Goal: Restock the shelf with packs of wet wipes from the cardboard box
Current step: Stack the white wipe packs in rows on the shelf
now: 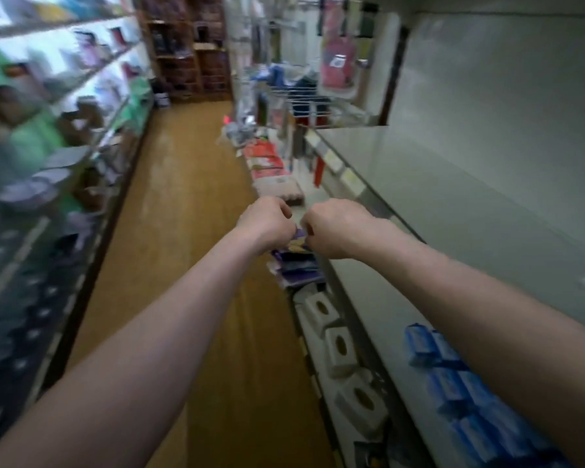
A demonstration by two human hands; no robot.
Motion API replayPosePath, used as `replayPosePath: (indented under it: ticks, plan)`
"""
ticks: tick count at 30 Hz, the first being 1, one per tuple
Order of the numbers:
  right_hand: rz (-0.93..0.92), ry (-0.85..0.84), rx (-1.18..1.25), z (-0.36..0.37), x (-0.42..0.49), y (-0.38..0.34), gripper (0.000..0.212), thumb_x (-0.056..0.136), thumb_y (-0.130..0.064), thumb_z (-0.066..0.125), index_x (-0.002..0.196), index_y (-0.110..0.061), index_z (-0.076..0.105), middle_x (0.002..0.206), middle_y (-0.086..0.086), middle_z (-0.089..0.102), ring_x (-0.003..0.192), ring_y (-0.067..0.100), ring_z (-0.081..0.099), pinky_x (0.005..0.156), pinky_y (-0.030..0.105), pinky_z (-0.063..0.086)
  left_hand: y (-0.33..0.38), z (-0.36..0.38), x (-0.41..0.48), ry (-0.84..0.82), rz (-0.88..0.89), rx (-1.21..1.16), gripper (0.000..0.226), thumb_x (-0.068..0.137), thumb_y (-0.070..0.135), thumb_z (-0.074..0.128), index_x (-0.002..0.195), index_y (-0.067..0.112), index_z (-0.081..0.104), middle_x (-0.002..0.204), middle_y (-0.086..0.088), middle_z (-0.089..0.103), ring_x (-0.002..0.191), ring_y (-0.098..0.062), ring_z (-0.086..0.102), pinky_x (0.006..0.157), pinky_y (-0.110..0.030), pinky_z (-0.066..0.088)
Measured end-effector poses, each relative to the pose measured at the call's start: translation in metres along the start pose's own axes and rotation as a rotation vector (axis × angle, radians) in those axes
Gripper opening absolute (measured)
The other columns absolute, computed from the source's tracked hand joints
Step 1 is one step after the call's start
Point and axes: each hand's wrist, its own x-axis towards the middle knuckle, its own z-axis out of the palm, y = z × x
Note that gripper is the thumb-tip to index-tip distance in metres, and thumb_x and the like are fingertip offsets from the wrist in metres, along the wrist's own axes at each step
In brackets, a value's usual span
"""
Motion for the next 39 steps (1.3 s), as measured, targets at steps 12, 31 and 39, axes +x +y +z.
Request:
replayPosePath:
  ticks: [12,31,39]
  plan:
    - [-0.447,-0.120,0.028,0.035,-0.002,-0.270,0.011,0.095,-0.020,0.051,0.084,-0.020,0.048,0.068,-0.003,0.046,0.059,0.013,0.048,0.050,0.025,0.037,-0.212,-0.112,-0.146,0.189,-0.418,-0.033,0.027,0.095,0.014,0.054,0.121,0.017,0.062,0.107,-0.009,0.063,0.094,-0.027,0.061,0.082,-0.038,0.056]
    - [-0.968,-0.405,-0.112,0.142,-0.127,-0.558,0.010,0.096,-0.016,0.045,0.088,-0.012,0.051,0.091,0.011,0.053,0.077,0.023,0.046,0.065,0.029,0.037,-0.471,-0.134,-0.417,0.268,-1.059,-0.350,0.020,0.092,0.013,0.055,0.110,0.013,0.062,0.097,-0.011,0.062,0.091,-0.031,0.064,0.060,-0.034,0.053]
    - [-1.048,-0.551,-0.264,0.222,-0.115,-0.602,0.026,0.100,-0.019,0.043,0.121,-0.006,0.052,0.120,0.014,0.057,0.106,0.029,0.057,0.086,0.036,0.049,-0.538,-0.091,-0.461,0.315,-1.225,-0.521,0.009,0.096,0.011,0.051,0.101,0.017,0.050,0.101,-0.014,0.054,0.090,-0.030,0.055,0.071,-0.033,0.044]
